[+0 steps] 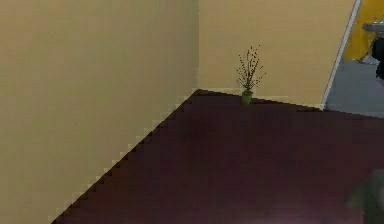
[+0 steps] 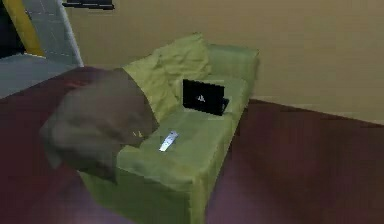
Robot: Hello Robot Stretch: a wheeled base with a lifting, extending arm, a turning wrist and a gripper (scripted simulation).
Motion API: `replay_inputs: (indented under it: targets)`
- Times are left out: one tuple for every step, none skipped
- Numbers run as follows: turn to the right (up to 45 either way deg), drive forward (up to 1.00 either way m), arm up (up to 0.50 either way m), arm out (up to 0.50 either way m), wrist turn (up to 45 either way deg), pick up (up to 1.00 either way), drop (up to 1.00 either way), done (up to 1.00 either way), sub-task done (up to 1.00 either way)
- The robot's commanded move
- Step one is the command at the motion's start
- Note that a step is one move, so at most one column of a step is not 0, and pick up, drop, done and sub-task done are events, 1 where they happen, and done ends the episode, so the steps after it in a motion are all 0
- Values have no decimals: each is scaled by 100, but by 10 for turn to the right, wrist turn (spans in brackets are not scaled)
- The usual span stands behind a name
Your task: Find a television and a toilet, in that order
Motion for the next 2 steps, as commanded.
replay_inputs:
  targets:
    - [210,0,0,0,0,0,0,0,0]
    - [0,100,0,0,0,0,0,0,0]
